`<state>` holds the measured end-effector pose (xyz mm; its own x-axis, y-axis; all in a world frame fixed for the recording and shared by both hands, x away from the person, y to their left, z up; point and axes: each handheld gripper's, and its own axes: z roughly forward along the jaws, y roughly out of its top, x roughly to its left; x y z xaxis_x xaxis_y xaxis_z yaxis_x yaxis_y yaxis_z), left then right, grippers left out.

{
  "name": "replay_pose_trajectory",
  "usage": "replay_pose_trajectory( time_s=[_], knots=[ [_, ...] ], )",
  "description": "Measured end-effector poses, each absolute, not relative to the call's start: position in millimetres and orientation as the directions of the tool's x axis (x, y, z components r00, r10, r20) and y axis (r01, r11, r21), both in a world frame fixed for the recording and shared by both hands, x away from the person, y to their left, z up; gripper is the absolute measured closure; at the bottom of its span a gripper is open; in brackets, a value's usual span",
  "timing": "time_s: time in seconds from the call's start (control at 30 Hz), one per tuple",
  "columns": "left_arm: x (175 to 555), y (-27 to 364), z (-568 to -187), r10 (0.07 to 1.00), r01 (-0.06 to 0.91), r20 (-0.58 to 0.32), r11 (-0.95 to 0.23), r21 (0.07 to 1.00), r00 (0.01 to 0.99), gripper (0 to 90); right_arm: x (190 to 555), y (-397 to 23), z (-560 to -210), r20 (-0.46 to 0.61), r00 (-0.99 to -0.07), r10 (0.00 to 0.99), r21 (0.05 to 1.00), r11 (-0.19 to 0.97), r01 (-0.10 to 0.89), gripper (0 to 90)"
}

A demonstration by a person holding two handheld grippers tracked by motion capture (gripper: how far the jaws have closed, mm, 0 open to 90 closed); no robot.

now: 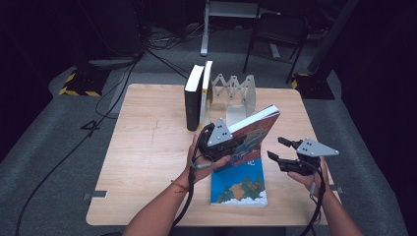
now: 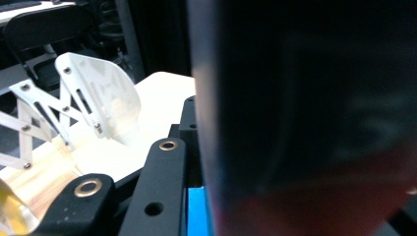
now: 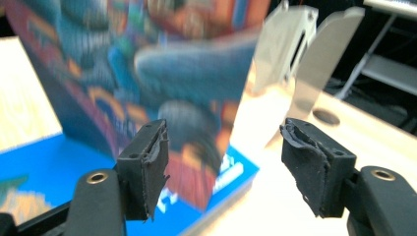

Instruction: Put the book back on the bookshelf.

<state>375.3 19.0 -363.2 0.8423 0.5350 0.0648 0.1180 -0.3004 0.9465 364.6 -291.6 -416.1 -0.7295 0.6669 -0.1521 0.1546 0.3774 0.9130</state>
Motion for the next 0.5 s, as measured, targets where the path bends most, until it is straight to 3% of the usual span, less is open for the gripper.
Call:
replay_pose_trajectory(
  time_s=[0.5],
  knots=[
    [417,27,-348,0.633,0.154,0.042,-0.252,0.955,0.773,73.5,363,-308,-434,-0.114,-0.713,0.692,0.895,0.383,0.229,35.5]
  ],
)
